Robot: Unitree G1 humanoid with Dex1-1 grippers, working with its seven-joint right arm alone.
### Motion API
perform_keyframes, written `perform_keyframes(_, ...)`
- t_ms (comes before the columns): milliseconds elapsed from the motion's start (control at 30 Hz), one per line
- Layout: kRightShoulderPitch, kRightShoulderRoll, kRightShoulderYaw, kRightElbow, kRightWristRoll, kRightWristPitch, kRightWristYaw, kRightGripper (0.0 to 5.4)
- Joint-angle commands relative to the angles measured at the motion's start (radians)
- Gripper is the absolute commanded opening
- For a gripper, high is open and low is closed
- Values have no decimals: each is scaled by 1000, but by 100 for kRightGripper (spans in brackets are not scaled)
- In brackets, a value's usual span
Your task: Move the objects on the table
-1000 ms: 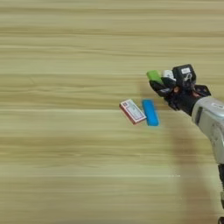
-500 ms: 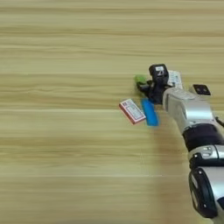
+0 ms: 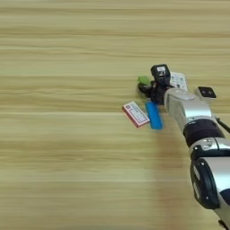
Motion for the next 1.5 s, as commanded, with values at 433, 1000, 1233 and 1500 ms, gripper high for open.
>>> perform_keyframes(433, 388, -105, -47, -1029, 49, 334, 70, 432)
perform_keyframes(1000, 654, -239, -161, -1435, 108, 437, 225, 445)
perform_keyframes(1233, 739, -296, -64, -1453, 75, 329, 302, 371)
perform_keyframes(1500, 775, -314, -21, -1433, 51, 271, 331, 290)
